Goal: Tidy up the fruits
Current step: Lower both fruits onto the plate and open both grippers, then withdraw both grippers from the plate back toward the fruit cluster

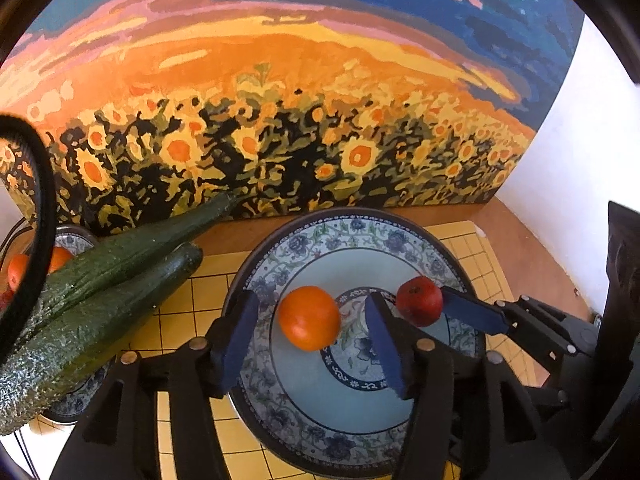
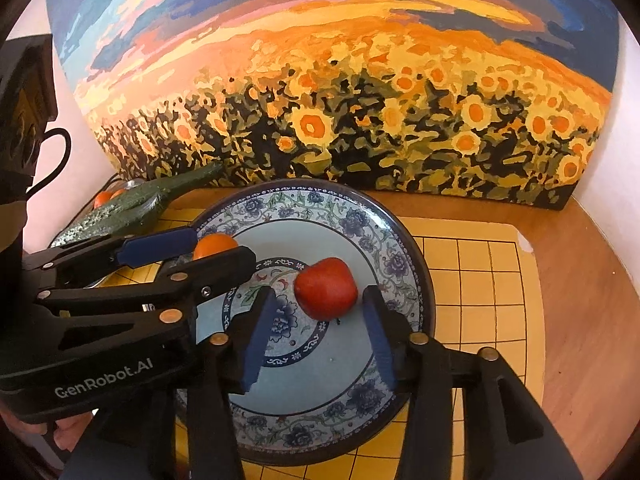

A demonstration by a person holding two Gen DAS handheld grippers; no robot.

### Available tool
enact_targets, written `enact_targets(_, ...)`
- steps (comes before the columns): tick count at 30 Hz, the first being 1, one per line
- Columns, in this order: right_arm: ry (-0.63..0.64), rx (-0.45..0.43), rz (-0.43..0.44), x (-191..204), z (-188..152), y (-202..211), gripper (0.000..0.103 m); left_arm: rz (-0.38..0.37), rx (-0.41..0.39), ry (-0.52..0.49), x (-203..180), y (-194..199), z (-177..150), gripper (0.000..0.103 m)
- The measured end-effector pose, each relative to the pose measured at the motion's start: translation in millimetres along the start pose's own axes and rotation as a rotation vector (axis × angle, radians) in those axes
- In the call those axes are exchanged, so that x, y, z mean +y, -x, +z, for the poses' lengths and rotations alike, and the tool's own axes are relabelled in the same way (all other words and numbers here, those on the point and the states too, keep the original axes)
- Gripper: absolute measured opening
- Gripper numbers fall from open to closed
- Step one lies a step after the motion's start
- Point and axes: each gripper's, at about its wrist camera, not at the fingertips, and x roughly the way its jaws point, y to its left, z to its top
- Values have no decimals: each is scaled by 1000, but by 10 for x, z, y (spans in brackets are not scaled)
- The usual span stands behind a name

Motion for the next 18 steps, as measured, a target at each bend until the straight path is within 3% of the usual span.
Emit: enact_targets(18,-28,-18,-8,-39,-145,316,61,-5,10,4,35,261,-164,62)
